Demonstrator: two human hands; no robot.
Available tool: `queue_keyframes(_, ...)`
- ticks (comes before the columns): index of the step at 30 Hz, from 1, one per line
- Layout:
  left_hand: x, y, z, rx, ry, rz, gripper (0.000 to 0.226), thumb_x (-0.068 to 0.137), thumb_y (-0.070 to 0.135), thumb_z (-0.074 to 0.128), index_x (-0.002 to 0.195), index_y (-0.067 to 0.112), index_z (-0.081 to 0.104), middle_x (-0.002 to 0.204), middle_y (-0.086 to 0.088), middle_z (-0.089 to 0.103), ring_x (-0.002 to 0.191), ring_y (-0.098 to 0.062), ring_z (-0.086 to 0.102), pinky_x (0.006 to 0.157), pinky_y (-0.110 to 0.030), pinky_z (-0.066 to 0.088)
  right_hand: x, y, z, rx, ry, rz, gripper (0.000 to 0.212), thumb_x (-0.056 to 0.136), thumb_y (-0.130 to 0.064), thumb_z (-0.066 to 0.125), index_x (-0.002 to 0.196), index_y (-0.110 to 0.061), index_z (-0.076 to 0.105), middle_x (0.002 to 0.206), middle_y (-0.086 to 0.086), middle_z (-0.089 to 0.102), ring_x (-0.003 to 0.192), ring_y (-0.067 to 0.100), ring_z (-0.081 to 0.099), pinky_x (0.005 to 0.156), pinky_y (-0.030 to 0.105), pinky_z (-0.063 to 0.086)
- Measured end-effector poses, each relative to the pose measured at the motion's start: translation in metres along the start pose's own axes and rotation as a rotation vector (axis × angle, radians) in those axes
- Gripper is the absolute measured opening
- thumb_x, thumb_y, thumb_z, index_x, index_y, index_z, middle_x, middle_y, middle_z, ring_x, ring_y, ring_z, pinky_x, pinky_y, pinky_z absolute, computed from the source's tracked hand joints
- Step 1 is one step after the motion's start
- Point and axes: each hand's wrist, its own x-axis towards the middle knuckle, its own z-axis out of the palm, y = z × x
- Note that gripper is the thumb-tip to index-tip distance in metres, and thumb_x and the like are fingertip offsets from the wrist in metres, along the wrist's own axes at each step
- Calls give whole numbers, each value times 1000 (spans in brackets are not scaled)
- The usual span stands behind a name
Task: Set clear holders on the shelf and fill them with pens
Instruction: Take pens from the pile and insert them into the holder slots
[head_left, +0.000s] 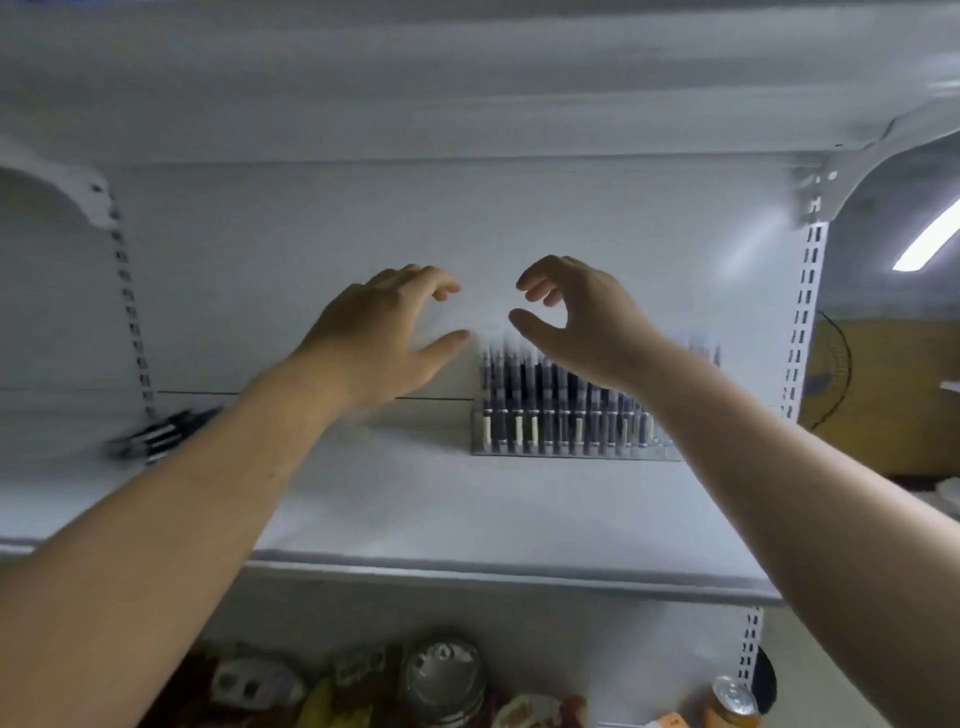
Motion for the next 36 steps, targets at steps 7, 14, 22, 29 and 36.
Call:
queue_keyframes(7,-56,-91,-56,153,-145,-256,55,95,63,58,141,36,47,137,18,56,119,-11,55,96,-40,51,41,-98,79,88,-154,-96,33,95,-49,64,123,-29,62,109,-13,65,102,15,64,97,43,52)
queue_keyframes(14,-102,-187,-85,168,-285,-530,58,92,58,67,138,27,53,129,9,59,106,-15,59,92,-34,50,79,-170,159,190,-253,-147,27,95,-47,64,117,-30,62,103,-15,64,94,13,60,95,38,49)
queue_keyframes(22,-100,-238,-46,177,-527,-713,61,92,56,70,135,15,58,130,-4,60,115,-24,59,97,-33,49,89,-184,213,185,-286,-143,16,97,-38,63,109,-28,66,101,-12,70,92,15,62,93,36,48)
queue_keyframes(29,-85,-255,-21,233,-638,-842,51,86,63,74,89,16,55,88,-1,56,92,-28,60,75,-30,46,80,-156,220,166,-288,-121,9,96,-36,63,98,-30,69,94,-15,70,84,14,61,86,31,46)
queue_keyframes(36,-92,-274,-12,203,-675,-919,70,82,68,76,115,10,59,107,-8,63,91,-27,61,69,-29,45,78,-160,224,184,-294,-134,12,98,-35,62,95,-27,71,95,-9,73,86,21,64,80,29,39)
